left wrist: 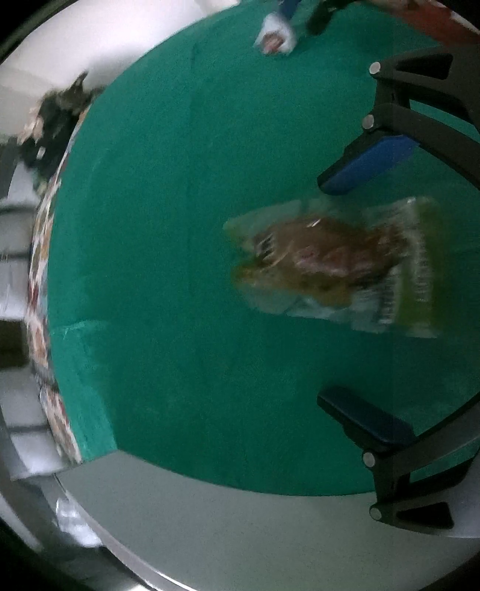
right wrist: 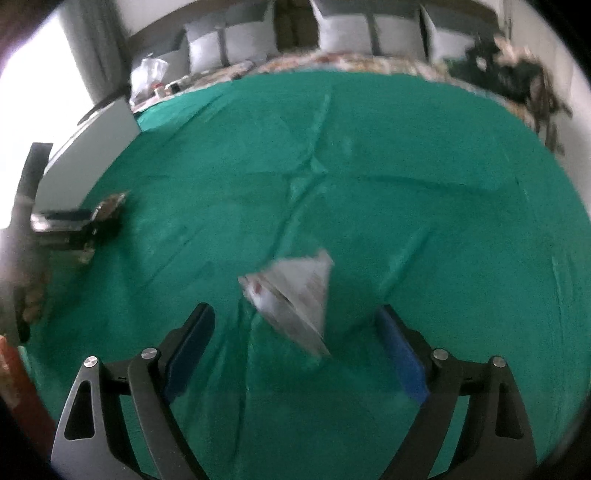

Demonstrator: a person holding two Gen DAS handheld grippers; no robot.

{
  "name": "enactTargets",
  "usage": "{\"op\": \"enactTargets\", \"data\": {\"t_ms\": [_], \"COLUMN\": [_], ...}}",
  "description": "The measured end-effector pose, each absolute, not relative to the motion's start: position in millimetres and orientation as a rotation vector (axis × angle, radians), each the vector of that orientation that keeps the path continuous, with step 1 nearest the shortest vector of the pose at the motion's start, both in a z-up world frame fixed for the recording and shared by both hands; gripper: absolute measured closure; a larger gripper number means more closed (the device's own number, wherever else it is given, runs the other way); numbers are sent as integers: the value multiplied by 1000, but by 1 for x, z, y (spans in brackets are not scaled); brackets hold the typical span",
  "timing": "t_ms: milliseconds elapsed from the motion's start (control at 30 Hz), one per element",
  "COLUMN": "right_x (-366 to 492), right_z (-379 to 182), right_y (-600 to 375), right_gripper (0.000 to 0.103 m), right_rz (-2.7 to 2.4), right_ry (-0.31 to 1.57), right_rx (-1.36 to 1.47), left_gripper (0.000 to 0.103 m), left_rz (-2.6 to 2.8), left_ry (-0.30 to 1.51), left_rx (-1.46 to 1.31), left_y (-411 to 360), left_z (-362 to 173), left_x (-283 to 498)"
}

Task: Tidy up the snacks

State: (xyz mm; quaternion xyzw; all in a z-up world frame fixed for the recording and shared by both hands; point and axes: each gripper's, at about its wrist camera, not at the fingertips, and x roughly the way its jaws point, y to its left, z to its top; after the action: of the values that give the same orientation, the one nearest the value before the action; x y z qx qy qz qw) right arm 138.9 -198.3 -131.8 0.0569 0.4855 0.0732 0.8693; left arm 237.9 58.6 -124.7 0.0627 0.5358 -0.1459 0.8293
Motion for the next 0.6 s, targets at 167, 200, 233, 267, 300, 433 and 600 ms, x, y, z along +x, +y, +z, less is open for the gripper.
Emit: {"op": "enactTargets", "data": {"t_ms": [167,200,233,267,300,433,600], "right_x": [153,158,162,165,167,149,120], "right_z": [-124,-125,-125,-127,-128,-108,-80], "right_y": [-173,-168,-166,-166,-169,-187,-192], "right_gripper": [13,15,17,46,73,75,75], "right_rz": [167,159,147,138,115,97,121], "right_ry": [1027,1034,1038,1046,1071,1031,967], "right_rx": [0,-10,-1,6,28,164,241], "left_gripper": [10,36,53,61,64,70,89], "left_rz": [-273,-267,-264,-249,-250,-282,-314], "left_ry": [1154,1128,1107,1093,1086,1061,1044], "left_rx": [193,179,160,161,156,32,-178], "left_y": [39,38,37,35,34,50,81], "left_z": [-129,-125,-121,-117,-113,-98,-79], "left_x": [238,236,234,231,228,205,166]}}
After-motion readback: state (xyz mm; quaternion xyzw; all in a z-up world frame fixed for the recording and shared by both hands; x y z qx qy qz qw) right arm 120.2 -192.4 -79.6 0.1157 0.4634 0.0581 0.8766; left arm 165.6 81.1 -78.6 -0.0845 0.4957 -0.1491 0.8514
